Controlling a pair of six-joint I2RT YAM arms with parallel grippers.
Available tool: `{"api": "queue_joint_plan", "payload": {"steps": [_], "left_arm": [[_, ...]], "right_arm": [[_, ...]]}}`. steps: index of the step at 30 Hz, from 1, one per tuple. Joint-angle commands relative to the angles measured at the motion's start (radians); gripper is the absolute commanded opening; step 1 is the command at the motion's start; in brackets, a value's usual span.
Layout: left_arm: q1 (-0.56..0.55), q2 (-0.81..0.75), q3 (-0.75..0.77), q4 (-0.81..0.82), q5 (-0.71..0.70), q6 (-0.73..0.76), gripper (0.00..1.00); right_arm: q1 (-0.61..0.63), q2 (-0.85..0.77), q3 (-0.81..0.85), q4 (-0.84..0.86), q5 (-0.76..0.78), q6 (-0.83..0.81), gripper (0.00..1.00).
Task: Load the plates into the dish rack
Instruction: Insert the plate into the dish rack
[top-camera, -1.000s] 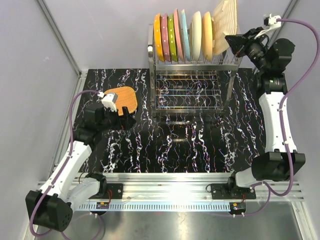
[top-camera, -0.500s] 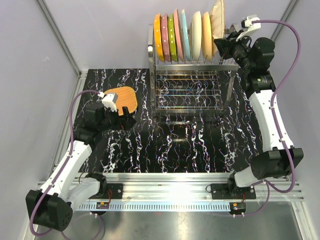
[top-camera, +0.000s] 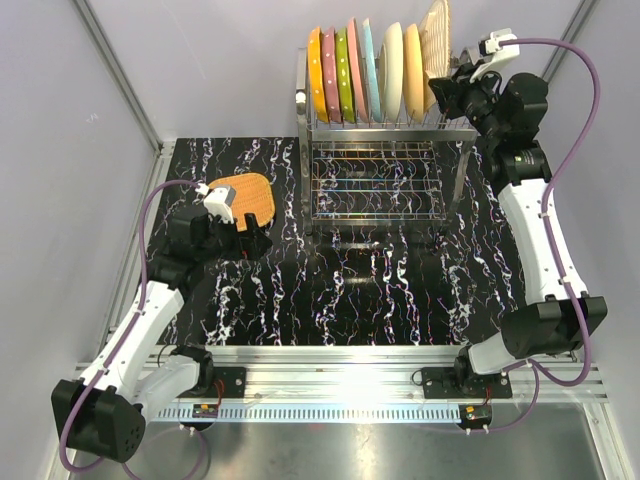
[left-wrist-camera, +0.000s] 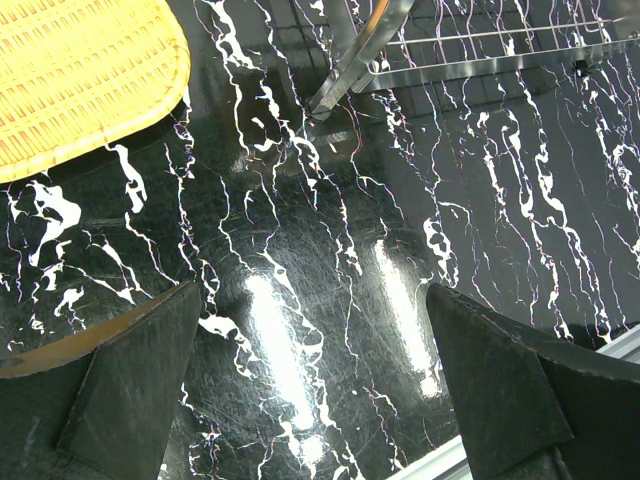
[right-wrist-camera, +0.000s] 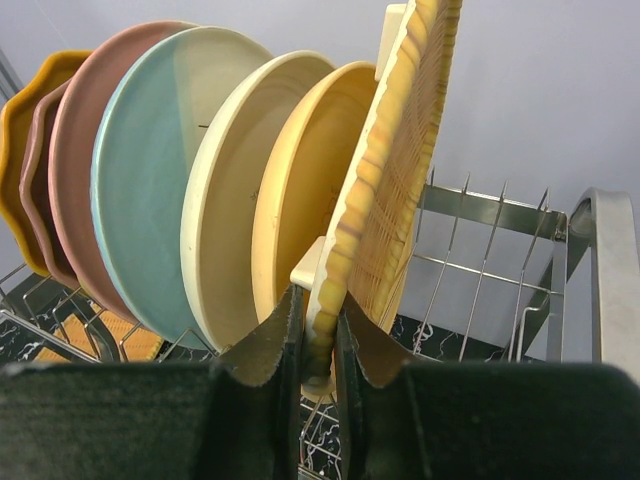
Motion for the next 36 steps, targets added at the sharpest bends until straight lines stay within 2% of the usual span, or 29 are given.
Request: {"api": "queue_joint_plan", "payload": {"steps": [1, 22, 36], "left_arm": [[-0.004, -0.001, 0.004, 0.030, -0.004, 0.008, 0.99], [-0.004, -0.001, 0.003, 0.038, 0.016, -0.002, 0.99], [-0.004, 0.010, 0.000, 0.041, 0.027, -0.005, 0.99]], "right_arm": [[-0.007, -0.042, 0.070, 0.029, 0.057, -0.084, 0.00], [-0.007, -0.053, 0.101, -0.025, 0.063, -0.081, 0.00], [-0.007, -0.052, 0.046, -0.057, 0.071, -0.092, 0.00]]}}
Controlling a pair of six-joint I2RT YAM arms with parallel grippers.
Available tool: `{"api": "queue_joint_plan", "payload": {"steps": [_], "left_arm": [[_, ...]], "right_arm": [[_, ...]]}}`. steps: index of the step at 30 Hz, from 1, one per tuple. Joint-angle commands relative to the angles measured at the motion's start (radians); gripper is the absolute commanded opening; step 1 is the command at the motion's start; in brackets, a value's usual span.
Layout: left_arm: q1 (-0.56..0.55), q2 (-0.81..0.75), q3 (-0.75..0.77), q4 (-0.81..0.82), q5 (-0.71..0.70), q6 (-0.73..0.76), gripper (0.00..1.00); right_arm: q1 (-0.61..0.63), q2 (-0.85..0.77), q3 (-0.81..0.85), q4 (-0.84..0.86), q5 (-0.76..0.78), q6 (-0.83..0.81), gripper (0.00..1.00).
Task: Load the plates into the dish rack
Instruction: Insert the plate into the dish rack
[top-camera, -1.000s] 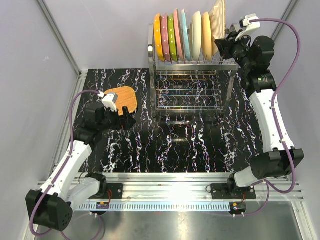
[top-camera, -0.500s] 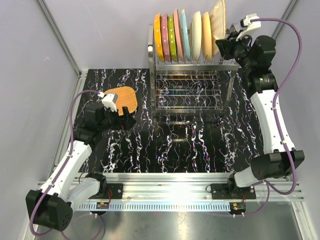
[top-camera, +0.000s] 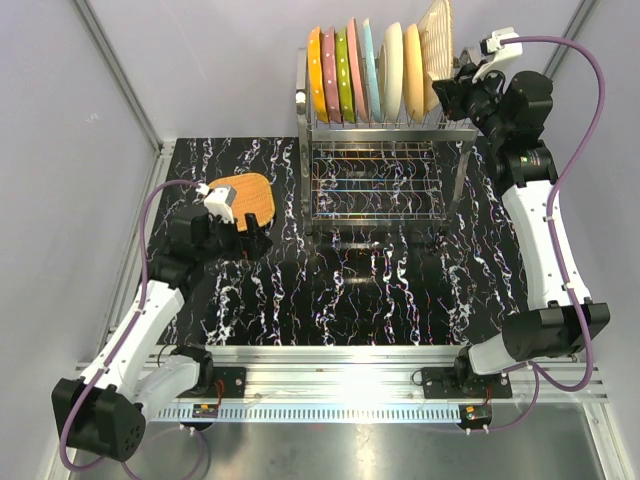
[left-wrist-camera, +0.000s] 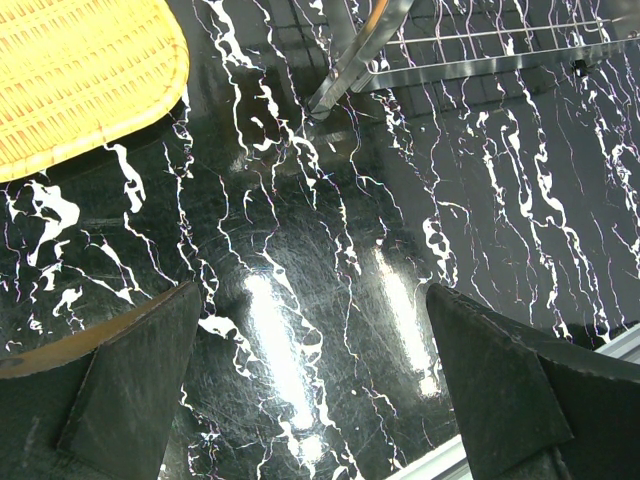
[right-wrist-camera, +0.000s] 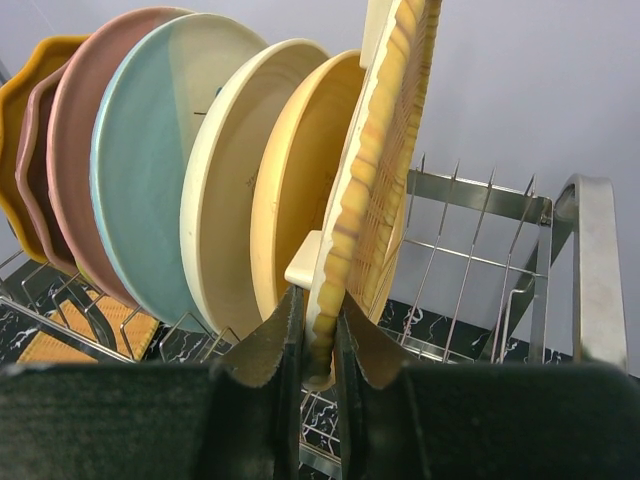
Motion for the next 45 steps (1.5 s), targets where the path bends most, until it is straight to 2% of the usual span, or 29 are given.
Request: {"api": "queue_joint_plan", "payload": {"steps": [1, 17, 23, 27, 30, 38, 45], "left_arm": [[-0.004, 0.010, 0.000, 0.042, 0.023, -0.005, 0.99], [-0.004, 0.004, 0.006, 0.027, 0.000, 0.011, 0.99], [-0.004, 0.011, 0.010, 0.025, -0.006, 0.013, 0.99], [-0.004, 0.013, 0.009, 0.024, -0.011, 0.013, 0.99], [-0.004, 0.017, 0.009, 0.022, -0.014, 0.013, 0.99], [-0.004, 0.019, 0.006, 0.024, -0.014, 0.013, 0.99], [-0.004, 0.019, 0.010, 0.022, -0.017, 0.018, 0.99]], "right_arm": [[-0.009, -0.036, 0.006, 0.040, 0.050, -0.063, 0.00], [-0.009, 0.046, 0.066, 0.023, 0.070, -0.083, 0.00], [-0.007, 0.101, 0.300, -0.049, 0.084, -0.064, 0.00], [-0.010, 0.110, 0.354, -0.061, 0.079, -0.047, 0.00], [-0.010, 0.101, 0.332, -0.049, 0.075, -0.044, 0.00], [-0.012, 0.050, 0.121, 0.086, 0.041, -0.008, 0.00], [-0.010, 0.075, 0.202, 0.069, 0.033, -0.003, 0.00]]}}
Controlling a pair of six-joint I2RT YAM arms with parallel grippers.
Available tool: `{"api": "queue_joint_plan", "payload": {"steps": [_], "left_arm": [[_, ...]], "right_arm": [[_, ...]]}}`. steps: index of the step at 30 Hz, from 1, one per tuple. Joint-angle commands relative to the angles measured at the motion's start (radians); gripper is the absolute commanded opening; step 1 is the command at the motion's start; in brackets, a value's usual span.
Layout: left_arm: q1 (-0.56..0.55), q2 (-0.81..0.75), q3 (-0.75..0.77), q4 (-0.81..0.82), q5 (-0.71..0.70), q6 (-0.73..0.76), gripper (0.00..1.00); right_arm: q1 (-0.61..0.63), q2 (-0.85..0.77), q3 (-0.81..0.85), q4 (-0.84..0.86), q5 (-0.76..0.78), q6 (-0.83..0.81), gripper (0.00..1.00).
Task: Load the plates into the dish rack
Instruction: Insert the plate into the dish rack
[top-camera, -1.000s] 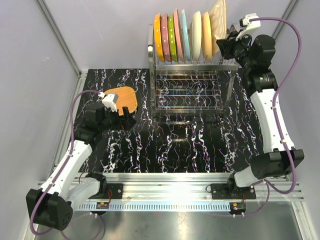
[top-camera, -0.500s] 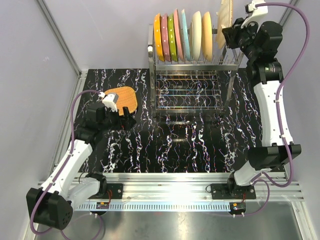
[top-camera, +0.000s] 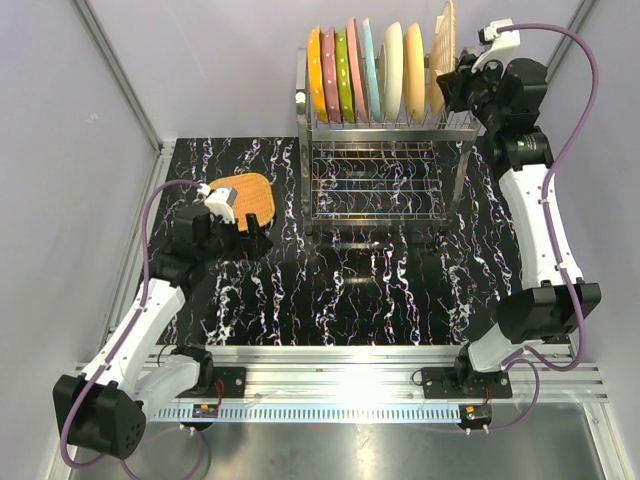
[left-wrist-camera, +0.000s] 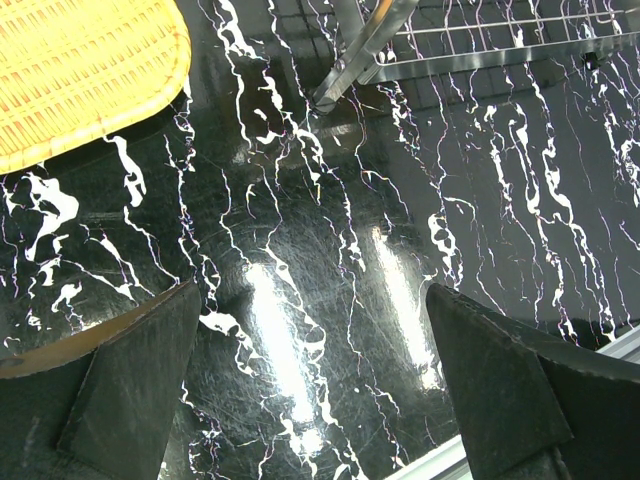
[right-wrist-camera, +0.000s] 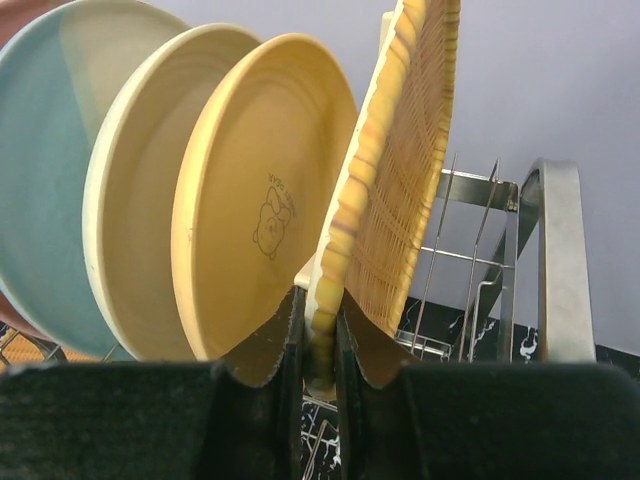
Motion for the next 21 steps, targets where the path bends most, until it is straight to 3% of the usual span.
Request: {"api": "queue_joint_plan", "payload": {"steps": [1, 21], "left_arm": [[-0.004, 0.001, 0.013, 0.023, -0.012, 0.016, 0.99], [-0.004, 0.004, 0.016, 0.023, -0.006, 0.015, 0.99]], "right_arm": [[-0.001, -0.027, 0.104, 0.122, -0.023, 0.007, 0.00], [-0.001, -0.024, 0.179, 0.085, -0.033, -0.019, 0.00]]}}
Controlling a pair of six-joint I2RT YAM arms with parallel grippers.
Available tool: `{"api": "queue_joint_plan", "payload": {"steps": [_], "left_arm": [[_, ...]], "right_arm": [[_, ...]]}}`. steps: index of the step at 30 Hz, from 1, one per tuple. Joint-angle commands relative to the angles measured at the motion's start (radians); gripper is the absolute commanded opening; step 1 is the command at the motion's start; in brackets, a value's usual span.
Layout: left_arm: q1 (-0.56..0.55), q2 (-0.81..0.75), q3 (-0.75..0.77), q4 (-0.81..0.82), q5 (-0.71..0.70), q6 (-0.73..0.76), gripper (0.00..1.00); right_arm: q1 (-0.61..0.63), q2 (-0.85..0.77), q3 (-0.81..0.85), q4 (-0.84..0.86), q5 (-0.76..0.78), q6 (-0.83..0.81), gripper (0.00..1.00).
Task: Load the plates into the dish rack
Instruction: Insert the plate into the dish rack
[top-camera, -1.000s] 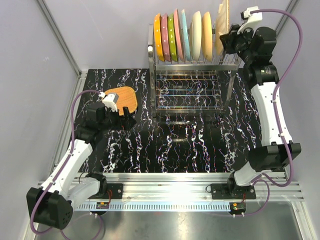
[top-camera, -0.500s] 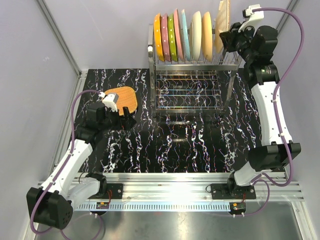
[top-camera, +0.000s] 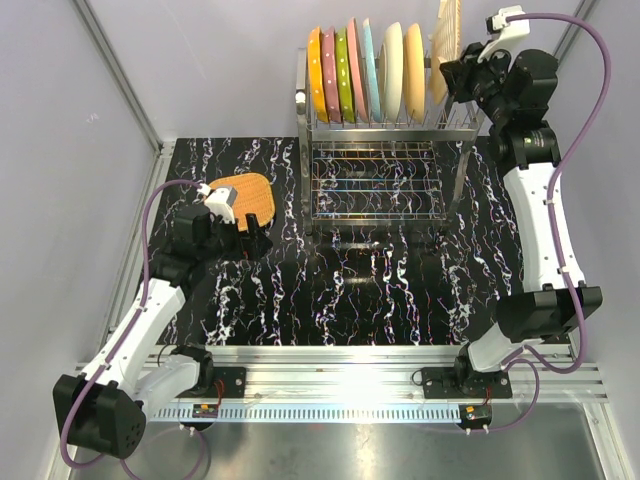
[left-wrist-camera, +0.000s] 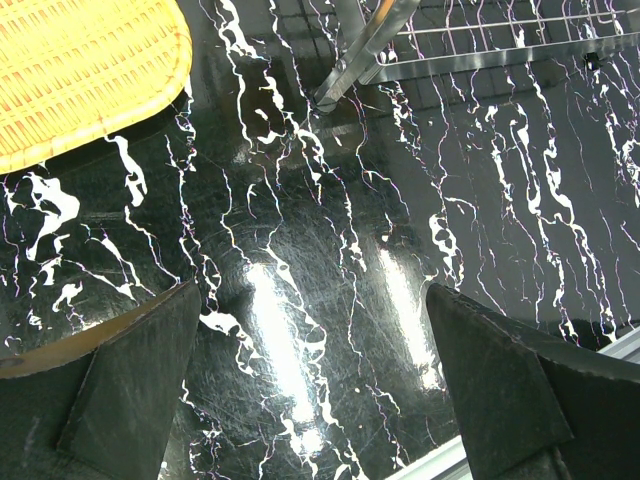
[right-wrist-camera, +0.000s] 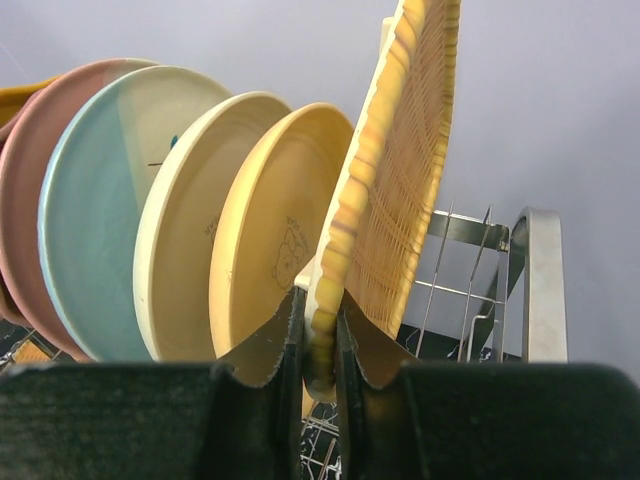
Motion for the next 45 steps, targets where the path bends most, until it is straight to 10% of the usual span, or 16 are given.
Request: {"api": "queue_joint_plan", "payload": {"steps": [1, 45], "left_arm": [[-0.004, 0.003, 0.016, 0.024, -0.004, 0.015, 0.99], [-0.004, 0.005, 0.017, 0.021, 0.006, 0.015, 0.99]], "right_arm": [[-0.001, -0.028, 0.101, 0.100, -0.021, -0.016, 0.00], [-0.078, -0.058, -0.152, 0.048, -0.117, -0.044, 0.13]]}}
